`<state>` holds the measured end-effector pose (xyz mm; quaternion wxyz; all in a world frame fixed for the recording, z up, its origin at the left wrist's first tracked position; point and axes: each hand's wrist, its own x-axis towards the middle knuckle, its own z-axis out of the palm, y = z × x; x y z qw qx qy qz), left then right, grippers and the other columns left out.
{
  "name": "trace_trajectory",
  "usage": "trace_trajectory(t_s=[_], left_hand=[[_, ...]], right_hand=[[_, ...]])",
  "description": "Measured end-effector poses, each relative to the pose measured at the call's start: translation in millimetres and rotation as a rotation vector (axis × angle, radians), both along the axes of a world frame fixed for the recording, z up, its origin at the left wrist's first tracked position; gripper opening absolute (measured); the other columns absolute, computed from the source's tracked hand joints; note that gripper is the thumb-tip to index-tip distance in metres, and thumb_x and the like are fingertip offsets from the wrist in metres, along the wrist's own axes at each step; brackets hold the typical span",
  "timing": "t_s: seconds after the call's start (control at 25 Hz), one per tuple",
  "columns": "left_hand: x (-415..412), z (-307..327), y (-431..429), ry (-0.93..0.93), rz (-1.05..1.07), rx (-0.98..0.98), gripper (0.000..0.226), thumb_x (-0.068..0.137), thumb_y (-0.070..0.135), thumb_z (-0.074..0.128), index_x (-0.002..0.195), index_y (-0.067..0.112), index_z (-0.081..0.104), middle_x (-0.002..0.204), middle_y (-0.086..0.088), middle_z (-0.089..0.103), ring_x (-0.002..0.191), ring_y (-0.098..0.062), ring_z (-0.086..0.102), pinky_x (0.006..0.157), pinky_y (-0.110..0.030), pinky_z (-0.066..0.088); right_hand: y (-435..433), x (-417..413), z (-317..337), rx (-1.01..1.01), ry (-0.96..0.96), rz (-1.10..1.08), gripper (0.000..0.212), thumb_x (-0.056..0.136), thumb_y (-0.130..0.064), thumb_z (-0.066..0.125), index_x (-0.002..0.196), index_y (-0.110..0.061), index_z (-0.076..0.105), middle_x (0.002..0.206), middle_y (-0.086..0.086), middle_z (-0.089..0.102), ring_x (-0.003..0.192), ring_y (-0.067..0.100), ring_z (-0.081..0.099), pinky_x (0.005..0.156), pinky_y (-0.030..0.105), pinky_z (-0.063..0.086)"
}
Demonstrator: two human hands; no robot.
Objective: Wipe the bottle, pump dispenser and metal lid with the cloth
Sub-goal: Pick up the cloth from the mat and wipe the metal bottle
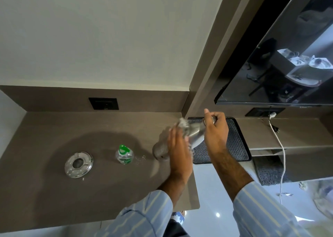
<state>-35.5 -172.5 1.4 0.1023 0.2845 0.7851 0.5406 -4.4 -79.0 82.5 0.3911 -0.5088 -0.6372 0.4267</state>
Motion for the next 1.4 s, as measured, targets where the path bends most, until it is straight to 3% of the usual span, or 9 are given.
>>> trace_trajectory(t_s=[0.12, 0.32, 0.52, 0.64, 0.72, 0.92, 1.08, 1.2, 1.4], left_hand=[[9.3, 9.5, 11.6, 0.216, -0.109, 0.057, 0.054, 0.108, 0.046, 0.007, 0.154, 0.027, 0.028, 0.164, -0.004, 0.036, 0.157, -0.022, 0.021, 0.128, -0.036, 0.012], [-16.8, -11.9, -7.8, -0.156, 0.131, -0.062, 0.044, 0.107, 0.012, 0.043, 0.15, 0.002, 0.044, 0.156, -0.018, 0.046, 0.148, -0.034, 0.039, 0.123, -0.043, 0.028], [-6.0, 23.7, 25.1, 0.104, -0.101, 0.019, 0.049, 0.109, 0.042, 0.023, 0.151, 0.024, 0.039, 0.158, 0.001, 0.046, 0.152, -0.018, 0.032, 0.123, -0.036, 0.022], [-25.9, 20.3, 16.0, -0.016, -0.017, 0.002, 0.044, 0.109, 0.029, 0.033, 0.146, 0.013, 0.05, 0.148, -0.009, 0.057, 0.141, -0.026, 0.047, 0.117, -0.037, 0.034], [-51.4, 12.2, 11.2, -0.197, 0.06, -0.073, 0.04, 0.109, 0.026, 0.035, 0.138, 0.009, 0.057, 0.133, -0.013, 0.067, 0.124, -0.031, 0.06, 0.104, -0.04, 0.047], [-41.4, 34.4, 16.5, -0.183, -0.07, 0.038, 0.036, 0.109, 0.029, 0.039, 0.132, 0.013, 0.062, 0.124, -0.007, 0.07, 0.114, -0.024, 0.064, 0.093, -0.027, 0.052], [-27.3, 30.7, 12.6, 0.041, -0.099, 0.107, 0.038, 0.107, 0.023, 0.042, 0.138, 0.007, 0.057, 0.138, -0.009, 0.064, 0.127, -0.019, 0.056, 0.105, -0.018, 0.037], [-44.8, 7.8, 4.5, -0.196, -0.008, -0.04, 0.033, 0.108, 0.024, 0.041, 0.13, 0.009, 0.061, 0.124, -0.012, 0.071, 0.114, -0.028, 0.064, 0.082, -0.02, 0.039], [-40.4, -23.7, -10.5, -0.446, 0.03, -0.062, 0.032, 0.108, 0.021, 0.043, 0.132, 0.008, 0.061, 0.128, -0.016, 0.068, 0.117, -0.029, 0.062, 0.077, -0.008, 0.031]], right_hand=[[-0.1, -9.0, 5.6, 0.0, -0.013, 0.031, 0.026, 0.097, -0.043, 0.066, 0.096, -0.017, 0.062, 0.102, 0.01, 0.071, 0.093, 0.026, 0.068, 0.085, 0.041, 0.056], [4.6, -7.3, 6.1, -0.083, -0.047, 0.009, 0.031, 0.097, -0.048, 0.064, 0.104, -0.018, 0.059, 0.108, 0.006, 0.067, 0.1, 0.023, 0.066, 0.086, 0.035, 0.055], [4.9, -8.8, 10.3, 0.019, -0.193, 0.085, 0.03, 0.102, -0.036, 0.059, 0.117, -0.009, 0.06, 0.115, 0.01, 0.065, 0.1, 0.023, 0.063, 0.092, 0.041, 0.056], [1.7, 10.8, 9.1, 0.2, -0.308, 0.343, 0.036, 0.107, -0.028, 0.05, 0.139, -0.013, 0.054, 0.131, 0.003, 0.051, 0.109, 0.003, 0.046, 0.098, 0.005, 0.04], [7.1, 23.1, 10.6, 0.274, -0.422, 0.479, 0.041, 0.107, -0.037, 0.048, 0.145, -0.02, 0.049, 0.129, -0.001, 0.048, 0.109, 0.003, 0.047, 0.089, 0.003, 0.038], [18.0, 18.0, 19.4, 0.589, -0.758, 0.5, 0.033, 0.107, -0.039, 0.043, 0.107, -0.011, 0.061, 0.098, 0.009, 0.061, 0.077, 0.03, 0.063, 0.068, 0.042, 0.055], [10.9, 8.0, 22.7, 0.656, -0.749, 0.402, 0.03, 0.105, -0.032, 0.048, 0.091, -0.009, 0.061, 0.082, 0.012, 0.064, 0.067, 0.037, 0.061, 0.057, 0.036, 0.043], [8.3, -4.5, 31.5, 0.637, -0.801, 0.365, 0.033, 0.105, -0.034, 0.047, 0.087, -0.01, 0.061, 0.078, 0.01, 0.064, 0.064, 0.033, 0.06, 0.057, 0.033, 0.041], [-1.5, -24.5, 37.6, 0.658, -0.867, 0.417, 0.035, 0.106, -0.036, 0.044, 0.093, -0.009, 0.062, 0.084, 0.012, 0.065, 0.069, 0.037, 0.065, 0.059, 0.035, 0.045]])
